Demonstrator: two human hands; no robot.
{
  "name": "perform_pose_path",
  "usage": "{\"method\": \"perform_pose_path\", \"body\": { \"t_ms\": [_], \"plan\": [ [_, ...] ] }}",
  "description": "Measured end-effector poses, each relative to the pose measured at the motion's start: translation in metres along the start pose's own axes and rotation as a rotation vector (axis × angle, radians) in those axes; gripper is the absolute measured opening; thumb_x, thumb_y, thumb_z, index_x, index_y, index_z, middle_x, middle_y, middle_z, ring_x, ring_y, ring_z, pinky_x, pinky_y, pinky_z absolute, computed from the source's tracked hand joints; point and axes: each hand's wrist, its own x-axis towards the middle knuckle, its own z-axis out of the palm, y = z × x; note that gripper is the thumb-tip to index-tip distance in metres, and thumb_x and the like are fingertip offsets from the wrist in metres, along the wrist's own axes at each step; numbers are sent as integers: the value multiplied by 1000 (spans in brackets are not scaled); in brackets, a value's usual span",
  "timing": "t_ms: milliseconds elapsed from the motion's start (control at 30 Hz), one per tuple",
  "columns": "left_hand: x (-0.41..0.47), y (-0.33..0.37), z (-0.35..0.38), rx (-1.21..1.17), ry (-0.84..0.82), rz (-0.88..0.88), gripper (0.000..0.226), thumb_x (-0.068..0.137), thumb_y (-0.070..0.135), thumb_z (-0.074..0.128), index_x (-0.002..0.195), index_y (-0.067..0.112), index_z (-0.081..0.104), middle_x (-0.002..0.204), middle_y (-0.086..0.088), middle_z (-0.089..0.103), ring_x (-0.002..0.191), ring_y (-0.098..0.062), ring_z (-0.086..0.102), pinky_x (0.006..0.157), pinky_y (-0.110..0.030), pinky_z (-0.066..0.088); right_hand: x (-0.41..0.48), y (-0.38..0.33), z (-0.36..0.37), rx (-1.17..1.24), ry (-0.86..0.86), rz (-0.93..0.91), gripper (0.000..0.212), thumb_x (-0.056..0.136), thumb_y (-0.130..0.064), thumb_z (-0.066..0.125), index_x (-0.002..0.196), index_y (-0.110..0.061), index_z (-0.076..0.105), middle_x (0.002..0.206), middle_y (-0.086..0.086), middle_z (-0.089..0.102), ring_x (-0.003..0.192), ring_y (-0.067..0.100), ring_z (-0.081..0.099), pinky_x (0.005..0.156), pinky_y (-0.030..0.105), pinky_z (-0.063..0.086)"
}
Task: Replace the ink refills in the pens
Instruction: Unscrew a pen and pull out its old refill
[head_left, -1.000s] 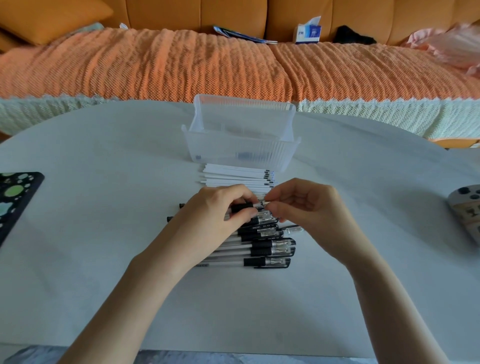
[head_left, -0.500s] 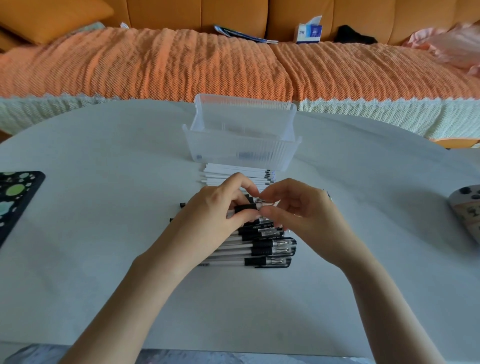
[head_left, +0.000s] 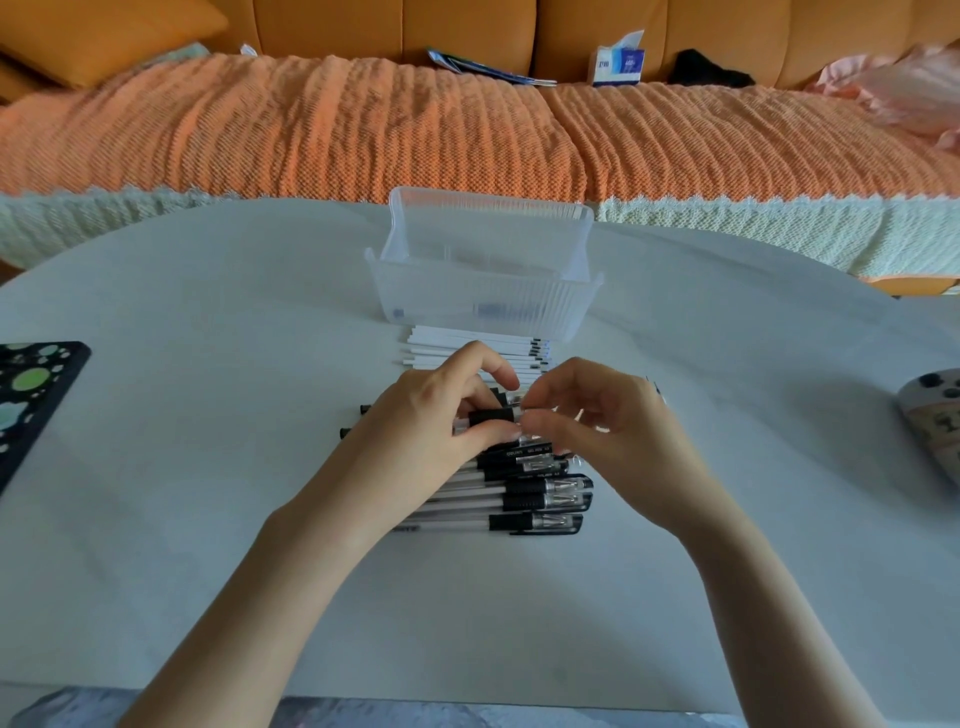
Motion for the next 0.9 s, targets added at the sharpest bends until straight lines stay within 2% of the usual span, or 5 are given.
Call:
{"method": "perform_pose_path", "body": {
  "t_ms": [167,333,500,667,900],
  "plan": [
    [0,0,0,0,2,-11,27,78,29,72,93,31,49,79,16,67,78,-1,59,70,-8,39,0,-1,-2,-1,16,39,28,86,-48,49,85,-25,65,68,-14,63,55,6,55,54,17,42],
    [1,0,0,-14,-1,-1,27,78,30,72,94,29,51,78,17,67,79,1,60,70,-4,37,1,3,0,76,-19,31,5,83,-19,67,81,-23,65,70,-3,66,57,9,57,53,15,41],
    [0,0,0,-10,5,-9,27,77,33,71,92,33,50,80,16,67,80,0,60,73,-11,42,0,1,2,3,13,43,38,90,-45,46,76,-16,66,63,-8,64,53,5,53,52,11,36],
    [0,-1,0,-6,3,1,28,77,30,72,94,31,50,79,16,67,78,1,61,75,-10,42,1,1,-2,83,-12,30,2,83,-25,68,83,-25,65,74,-3,67,59,12,57,52,17,42],
    [0,0,1,-5,5,-8,27,77,31,72,92,33,49,79,18,67,80,2,60,72,-4,37,0,-1,1,11,21,50,35,89,-44,46,78,-17,64,68,-3,66,55,7,54,53,16,39]
  ]
}}
